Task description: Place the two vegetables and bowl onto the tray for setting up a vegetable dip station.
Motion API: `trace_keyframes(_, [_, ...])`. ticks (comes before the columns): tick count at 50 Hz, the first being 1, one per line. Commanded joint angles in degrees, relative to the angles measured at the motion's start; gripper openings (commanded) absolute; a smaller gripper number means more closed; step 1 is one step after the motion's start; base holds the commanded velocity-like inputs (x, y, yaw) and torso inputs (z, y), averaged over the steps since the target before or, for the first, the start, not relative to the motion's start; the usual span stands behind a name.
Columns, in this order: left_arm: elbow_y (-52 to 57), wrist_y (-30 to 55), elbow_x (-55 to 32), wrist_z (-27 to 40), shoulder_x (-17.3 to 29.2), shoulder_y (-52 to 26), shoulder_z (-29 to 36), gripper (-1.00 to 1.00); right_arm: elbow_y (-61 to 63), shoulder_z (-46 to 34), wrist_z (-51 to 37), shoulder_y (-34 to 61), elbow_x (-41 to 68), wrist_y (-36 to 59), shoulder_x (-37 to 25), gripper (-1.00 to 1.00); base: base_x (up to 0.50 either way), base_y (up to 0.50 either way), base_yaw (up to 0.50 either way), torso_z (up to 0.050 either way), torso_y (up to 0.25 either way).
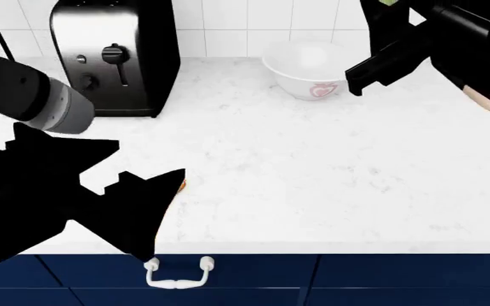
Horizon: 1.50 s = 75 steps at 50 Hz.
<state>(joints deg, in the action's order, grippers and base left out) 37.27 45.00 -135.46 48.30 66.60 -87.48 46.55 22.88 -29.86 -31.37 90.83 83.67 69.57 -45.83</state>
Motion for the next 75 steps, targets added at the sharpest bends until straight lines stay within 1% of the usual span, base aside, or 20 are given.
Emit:
trace_keyframes(1, [-0.04,1.46,3.09,-2.13,1.5,3.62,1.25,1.0,0.03,-0.57,0.62,-0.33,-1.28,-0.13,-0.13,-1.0,0.0,0.0,0.0,0.0,0.0])
trace_keyframes(12, [-1.37,3.05,4.11,-2.32,2.69,4.04,1.72,1.0,-0.04,-1.08,0.63,-0.41,-1.36,-0.13,-0.21,-1.0,0.0,0.0,0.0,0.0,0.0])
trace_keyframes(20, [-1.52,2.02,7.73,-4.46,3.06,7.48,2.36,1.0,-0.06,-1.56,0.81,-0.45,-1.69,-0.15,-0.21,-1.0,0.0,0.0,0.0,0.0,0.0])
trace_keyframes(33, [-4.75,3.84,11.0,-5.75,2.32,8.22,3.23,1.0,0.06,-2.07,0.95,-0.42,-1.74,-0.24,-0.24,-1.0,0.0,0.0,0.0,0.0,0.0])
trace_keyframes(44, [-9.67,5.94,16.49,-9.18,1.28,8.6,3.67,1.0,0.25,-2.42,0.78,-0.54,-1.47,-0.28,-0.22,-1.0,0.0,0.0,0.0,0.0,0.0])
trace_keyframes(53, [-12.35,5.92,20.43,-11.21,0.0,10.09,4.42,1.0,0.26,-2.71,0.88,-0.61,-1.54,-0.42,-0.21,-1.0,0.0,0.0,0.0,0.0,0.0])
trace_keyframes(60, [-13.26,5.63,21.87,-11.89,-1.23,11.32,5.17,1.0,0.25,-2.86,0.92,-0.65,-1.55,-0.56,-0.23,-1.0,0.0,0.0,0.0,0.0,0.0])
trace_keyframes(67, [-15.54,5.67,25.03,-13.7,-3.67,12.66,6.36,1.0,0.29,-3.0,0.78,-0.61,-1.37,-0.6,-0.17,-1.0,0.0,0.0,0.0,0.0,0.0])
trace_keyframes(75, [-16.47,5.38,26.73,-14.83,-5.54,13.49,6.99,1.0,0.2,-3.26,0.67,-0.34,-1.15,-0.49,0.01,-1.0,0.0,0.0,0.0,0.0,0.0])
